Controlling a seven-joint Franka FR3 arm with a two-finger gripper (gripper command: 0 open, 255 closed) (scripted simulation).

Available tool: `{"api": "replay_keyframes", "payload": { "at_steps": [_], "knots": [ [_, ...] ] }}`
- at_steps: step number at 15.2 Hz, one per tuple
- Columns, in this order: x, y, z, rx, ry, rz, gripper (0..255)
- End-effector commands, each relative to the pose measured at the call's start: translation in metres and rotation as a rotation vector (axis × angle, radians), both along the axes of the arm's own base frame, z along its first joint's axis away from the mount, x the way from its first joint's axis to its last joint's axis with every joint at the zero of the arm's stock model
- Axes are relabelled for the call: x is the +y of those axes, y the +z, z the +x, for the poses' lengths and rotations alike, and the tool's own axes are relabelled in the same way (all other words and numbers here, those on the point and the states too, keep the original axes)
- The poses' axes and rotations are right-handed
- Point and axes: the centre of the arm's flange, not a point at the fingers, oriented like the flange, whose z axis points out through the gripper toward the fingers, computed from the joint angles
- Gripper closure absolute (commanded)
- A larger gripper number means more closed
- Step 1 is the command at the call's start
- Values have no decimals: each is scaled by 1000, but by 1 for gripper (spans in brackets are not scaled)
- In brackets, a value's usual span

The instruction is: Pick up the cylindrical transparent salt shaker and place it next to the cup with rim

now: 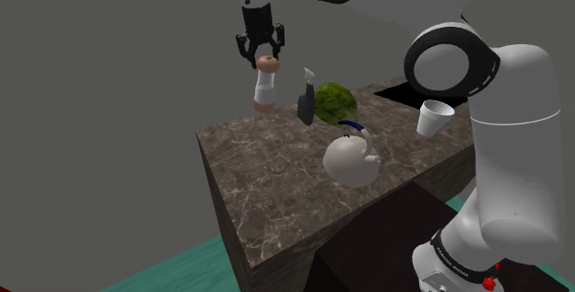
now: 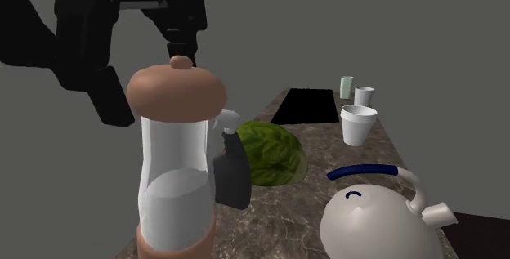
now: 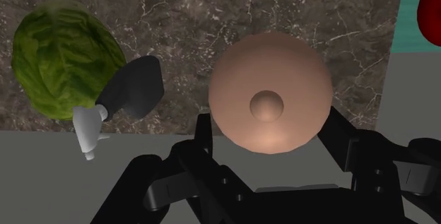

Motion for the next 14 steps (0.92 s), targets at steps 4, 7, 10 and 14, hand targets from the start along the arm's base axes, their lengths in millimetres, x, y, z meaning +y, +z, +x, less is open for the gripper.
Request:
{"api": "replay_keyframes", "payload": {
  "at_steps": [4,7,10,14],
  "knots": [
    [0,27,0,1,0,0,255],
    [-21,30,-16,1,0,0,255],
    [-53,33,-40,1,0,0,255],
    [-94,38,-72,1,0,0,255]
  ]
}}
